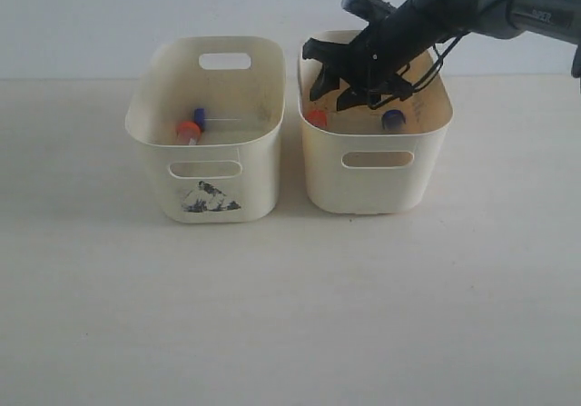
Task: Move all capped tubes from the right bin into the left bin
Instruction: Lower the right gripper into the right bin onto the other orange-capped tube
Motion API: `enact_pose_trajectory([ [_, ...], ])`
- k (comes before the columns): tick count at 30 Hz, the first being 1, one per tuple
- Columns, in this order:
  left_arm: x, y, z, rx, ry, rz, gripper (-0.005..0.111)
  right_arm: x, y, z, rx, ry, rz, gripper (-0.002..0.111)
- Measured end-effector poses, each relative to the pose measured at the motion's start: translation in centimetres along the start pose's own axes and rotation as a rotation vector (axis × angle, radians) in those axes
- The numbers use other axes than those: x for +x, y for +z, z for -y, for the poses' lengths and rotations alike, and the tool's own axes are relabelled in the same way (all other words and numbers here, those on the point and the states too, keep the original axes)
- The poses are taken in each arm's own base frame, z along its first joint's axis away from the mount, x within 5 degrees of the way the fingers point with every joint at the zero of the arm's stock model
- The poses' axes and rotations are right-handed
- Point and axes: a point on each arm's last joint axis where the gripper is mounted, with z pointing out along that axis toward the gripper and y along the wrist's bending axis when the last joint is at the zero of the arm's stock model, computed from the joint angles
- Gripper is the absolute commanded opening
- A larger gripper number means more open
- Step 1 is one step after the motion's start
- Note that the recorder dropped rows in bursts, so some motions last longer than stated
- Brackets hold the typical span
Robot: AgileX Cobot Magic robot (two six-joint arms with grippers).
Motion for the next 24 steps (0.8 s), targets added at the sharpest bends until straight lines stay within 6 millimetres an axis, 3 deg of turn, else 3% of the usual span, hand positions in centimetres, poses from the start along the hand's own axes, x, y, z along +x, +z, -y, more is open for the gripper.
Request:
enact_pose_trajectory([
  [5,0.0,0.0,0.0,0.0,0.0,0.0,0.004,1.1,2.4,1.5,0.013,0.043,-0.046,0.048],
  [9,0.0,0.0,0.0,0.0,0.0,0.0,0.004,1.3,2.9,1.7,-0.002,0.049,-0.049,0.067],
  [18,0.0,0.0,0.0,0.0,0.0,0.0,0.004,1.7,3.9,1.9,0.019,0.008,-0.059,0.067],
  [24,0.0,0.0,0.0,0.0,0.0,0.0,0.004,2.1,4.4,1.3,0.102,-0.07,-0.064,0.049],
])
